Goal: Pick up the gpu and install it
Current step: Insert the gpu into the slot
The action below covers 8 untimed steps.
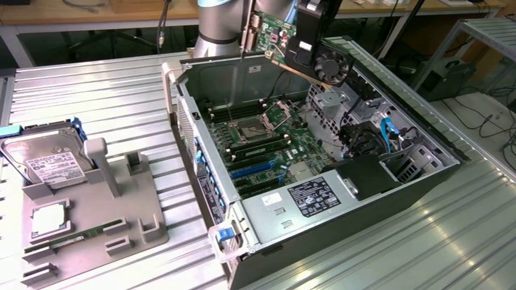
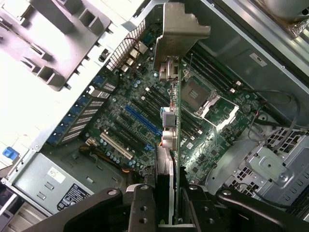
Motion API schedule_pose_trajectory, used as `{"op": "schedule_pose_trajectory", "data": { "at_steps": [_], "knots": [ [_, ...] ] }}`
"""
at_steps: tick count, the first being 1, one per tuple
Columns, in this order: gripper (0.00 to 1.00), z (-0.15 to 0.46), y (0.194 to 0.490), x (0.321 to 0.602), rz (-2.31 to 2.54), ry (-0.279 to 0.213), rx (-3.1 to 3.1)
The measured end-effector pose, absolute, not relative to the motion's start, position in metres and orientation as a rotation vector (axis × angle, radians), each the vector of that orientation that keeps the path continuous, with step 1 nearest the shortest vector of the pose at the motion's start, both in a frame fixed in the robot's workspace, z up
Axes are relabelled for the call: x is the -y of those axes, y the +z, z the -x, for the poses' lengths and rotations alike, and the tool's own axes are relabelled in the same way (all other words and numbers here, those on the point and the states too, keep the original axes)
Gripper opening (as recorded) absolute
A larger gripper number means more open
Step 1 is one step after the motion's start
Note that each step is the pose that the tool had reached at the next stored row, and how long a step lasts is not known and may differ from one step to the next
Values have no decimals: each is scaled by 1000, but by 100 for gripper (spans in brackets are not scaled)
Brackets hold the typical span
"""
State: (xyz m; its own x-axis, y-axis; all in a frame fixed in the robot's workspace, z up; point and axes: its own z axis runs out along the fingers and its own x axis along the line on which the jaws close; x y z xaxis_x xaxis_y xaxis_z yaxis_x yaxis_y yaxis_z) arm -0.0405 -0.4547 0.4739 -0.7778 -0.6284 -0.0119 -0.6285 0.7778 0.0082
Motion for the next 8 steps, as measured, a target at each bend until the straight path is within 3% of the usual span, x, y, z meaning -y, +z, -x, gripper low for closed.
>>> {"op": "schedule_pose_trajectory", "data": {
  "at_steps": [8],
  "knots": [
    [27,41,474,455,1100,18,-2934]
  ]
}}
